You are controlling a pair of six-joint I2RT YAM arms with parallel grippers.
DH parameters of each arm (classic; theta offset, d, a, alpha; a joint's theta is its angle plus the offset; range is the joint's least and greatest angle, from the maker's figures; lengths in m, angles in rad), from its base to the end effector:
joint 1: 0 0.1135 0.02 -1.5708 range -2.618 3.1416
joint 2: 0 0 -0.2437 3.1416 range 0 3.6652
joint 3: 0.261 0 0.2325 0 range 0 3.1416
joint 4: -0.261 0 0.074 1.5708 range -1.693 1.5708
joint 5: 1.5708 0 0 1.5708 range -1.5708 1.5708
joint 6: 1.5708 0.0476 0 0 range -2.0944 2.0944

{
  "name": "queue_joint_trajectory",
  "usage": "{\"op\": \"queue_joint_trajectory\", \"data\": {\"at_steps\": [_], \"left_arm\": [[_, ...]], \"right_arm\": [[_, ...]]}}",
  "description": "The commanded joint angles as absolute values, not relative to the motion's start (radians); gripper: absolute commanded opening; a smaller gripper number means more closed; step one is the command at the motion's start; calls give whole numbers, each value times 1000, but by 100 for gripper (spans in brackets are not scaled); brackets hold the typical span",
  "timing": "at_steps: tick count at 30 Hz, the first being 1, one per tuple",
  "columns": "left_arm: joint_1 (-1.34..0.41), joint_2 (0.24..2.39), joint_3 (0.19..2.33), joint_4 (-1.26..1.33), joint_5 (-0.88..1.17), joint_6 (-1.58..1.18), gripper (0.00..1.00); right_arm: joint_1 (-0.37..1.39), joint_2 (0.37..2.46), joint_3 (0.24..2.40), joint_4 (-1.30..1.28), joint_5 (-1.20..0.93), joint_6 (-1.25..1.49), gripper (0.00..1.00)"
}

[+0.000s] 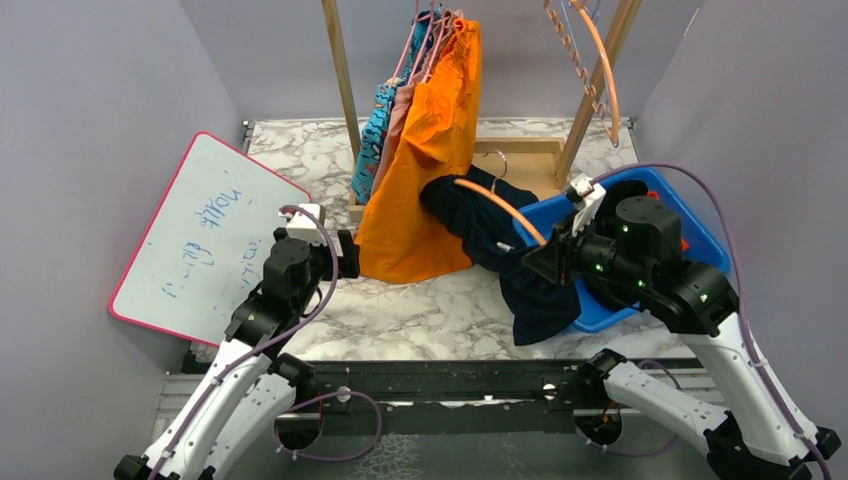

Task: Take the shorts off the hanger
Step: Pick up the hanger from the clothes rod.

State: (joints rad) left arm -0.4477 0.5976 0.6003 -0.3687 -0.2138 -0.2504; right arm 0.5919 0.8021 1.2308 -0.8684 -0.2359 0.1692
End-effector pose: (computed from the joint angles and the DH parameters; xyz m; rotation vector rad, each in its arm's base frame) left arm 0.1446 -0.0582 0.2681 0.0484 1.9362 -0.2595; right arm 0.1090 0.0867 0.3854 -0.5854 1.9878 0.7145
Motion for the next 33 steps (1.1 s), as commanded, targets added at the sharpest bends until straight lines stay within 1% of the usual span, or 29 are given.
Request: {"op": "queue_joint_trajectory", "data": {"at_steps": [1,7,9,11,13,15,19,23,24,27,29,31,33], "left_arm": [[-453,550,623,-361,-275,-265,99],[-453,499,626,-354,-299,-270,99],[-453,481,626,-353,-319,-273,99],[-453,459,627,-354,-340,-274,99],[-453,428,625,-354,-362,-279,99],[-453,393,621,-353,-387,-283,99],[-453,334,614,-356,-428,-294,99],[-453,315,617,-352,-400,-293,99],[-452,317,617,-349,-379,-286,99],[-453,331,610,-314,-258,-250,99],[-453,342,608,-292,-123,-251,99],[-454,351,585,-245,86,-246,99],[-453,365,577,-225,175,-276,99]], "right_arm": [[594,755,1219,-827,-475,121,2],[594,723,1354,-858,-508,79,2],[594,724,1381,-857,-567,67,2],[594,725,1377,-846,-676,45,2],[594,730,1340,-817,-774,36,2],[594,738,1286,-779,-808,43,2],[594,796,1155,-685,-809,74,2],[593,937,1071,-609,-752,99,2],[593,971,1059,-590,-746,104,2],[594,1051,1028,-518,-842,115,2],[593,1077,993,-424,-874,167,2],[594,1103,966,-354,-883,219,2],[594,1132,960,-339,-916,232,2]]}}
